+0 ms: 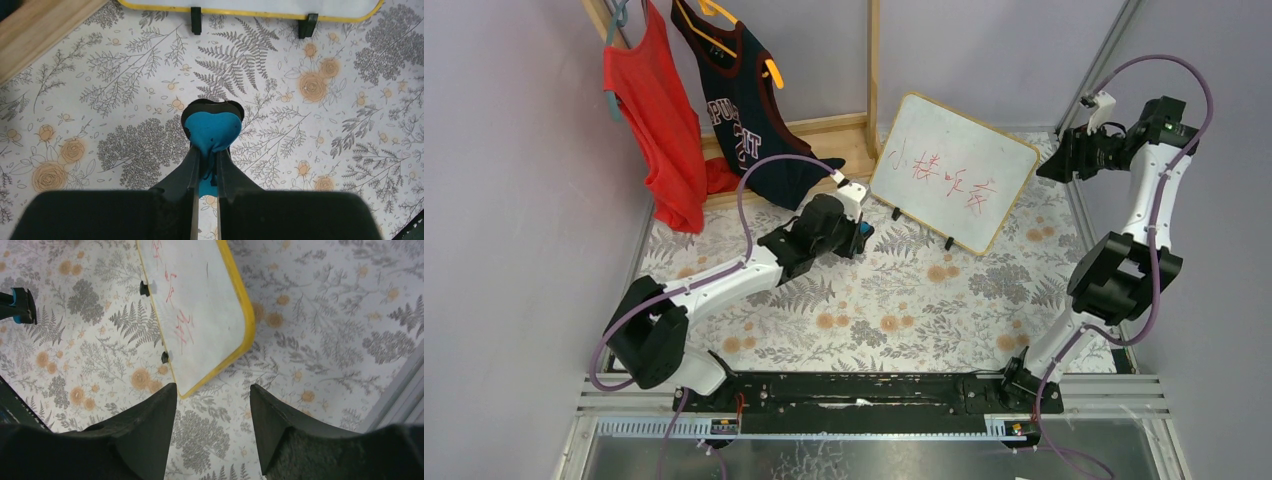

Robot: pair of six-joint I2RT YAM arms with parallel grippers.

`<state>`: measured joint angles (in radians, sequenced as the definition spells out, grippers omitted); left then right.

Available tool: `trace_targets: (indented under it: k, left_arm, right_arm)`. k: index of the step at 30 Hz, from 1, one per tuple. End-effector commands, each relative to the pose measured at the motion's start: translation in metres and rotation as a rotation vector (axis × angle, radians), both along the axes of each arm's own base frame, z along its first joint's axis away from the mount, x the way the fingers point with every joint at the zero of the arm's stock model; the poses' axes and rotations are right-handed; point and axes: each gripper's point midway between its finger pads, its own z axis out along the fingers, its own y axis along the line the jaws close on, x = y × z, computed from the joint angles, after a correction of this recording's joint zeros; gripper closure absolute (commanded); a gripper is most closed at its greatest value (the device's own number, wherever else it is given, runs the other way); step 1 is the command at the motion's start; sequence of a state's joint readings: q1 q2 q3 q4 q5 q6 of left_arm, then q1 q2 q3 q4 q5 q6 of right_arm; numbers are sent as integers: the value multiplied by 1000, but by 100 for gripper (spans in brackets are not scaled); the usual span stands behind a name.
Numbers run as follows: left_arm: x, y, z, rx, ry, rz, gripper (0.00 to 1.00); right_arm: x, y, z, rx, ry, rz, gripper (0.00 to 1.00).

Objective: Erase the whiteboard

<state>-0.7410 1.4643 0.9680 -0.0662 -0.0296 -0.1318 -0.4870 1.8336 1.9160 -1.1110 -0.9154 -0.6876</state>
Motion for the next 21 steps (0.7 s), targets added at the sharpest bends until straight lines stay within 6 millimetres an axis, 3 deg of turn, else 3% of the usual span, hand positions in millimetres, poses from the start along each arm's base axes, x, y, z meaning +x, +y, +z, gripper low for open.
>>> trace_targets:
  k: [1, 12, 21]
  left_arm:
    - [11, -5, 27, -84, -77, 7, 100]
    - [13, 2, 38, -94, -108, 28, 100]
    - [16, 3, 33, -86, -105, 36, 100]
  right_arm:
    - [21, -2, 21, 16, -86, 33, 38]
    - [46, -8, 10, 74, -76, 98, 36]
    - [36, 4, 9, 121, -73, 134, 34]
